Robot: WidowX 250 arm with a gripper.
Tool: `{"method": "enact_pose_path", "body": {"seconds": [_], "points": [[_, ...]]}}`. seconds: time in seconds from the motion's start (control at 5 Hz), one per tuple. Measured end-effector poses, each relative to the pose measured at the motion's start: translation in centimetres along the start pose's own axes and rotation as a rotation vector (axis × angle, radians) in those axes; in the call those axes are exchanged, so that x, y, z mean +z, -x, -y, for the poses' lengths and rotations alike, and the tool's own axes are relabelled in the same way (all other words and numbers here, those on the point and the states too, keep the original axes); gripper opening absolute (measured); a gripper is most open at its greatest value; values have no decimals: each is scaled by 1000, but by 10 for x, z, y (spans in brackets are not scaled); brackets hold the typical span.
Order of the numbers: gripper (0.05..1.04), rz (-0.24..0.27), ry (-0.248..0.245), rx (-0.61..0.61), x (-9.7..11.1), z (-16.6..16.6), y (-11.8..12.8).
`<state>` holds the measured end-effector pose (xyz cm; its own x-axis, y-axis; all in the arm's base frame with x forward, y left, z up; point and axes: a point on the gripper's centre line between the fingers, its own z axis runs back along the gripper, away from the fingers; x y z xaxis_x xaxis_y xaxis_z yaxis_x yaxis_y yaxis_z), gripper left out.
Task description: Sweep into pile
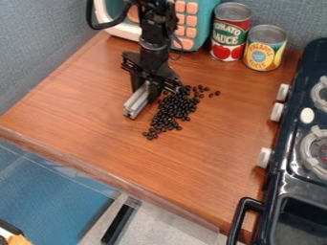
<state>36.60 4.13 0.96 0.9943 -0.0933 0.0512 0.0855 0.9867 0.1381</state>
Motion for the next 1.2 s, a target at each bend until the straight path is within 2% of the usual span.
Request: {"method": "enact_pose_path", "body": {"seconds": [0.4, 0.6, 0.8, 1.0, 1.2], "points": [[384, -5, 22, -12, 3, 13, 11], [384, 53, -35, 0, 21, 3, 13], [384, 129, -43, 42, 54, -21, 13], [384, 38, -71, 110, 57, -43, 29], [384, -80, -75, 296, 38, -51, 46]]}}
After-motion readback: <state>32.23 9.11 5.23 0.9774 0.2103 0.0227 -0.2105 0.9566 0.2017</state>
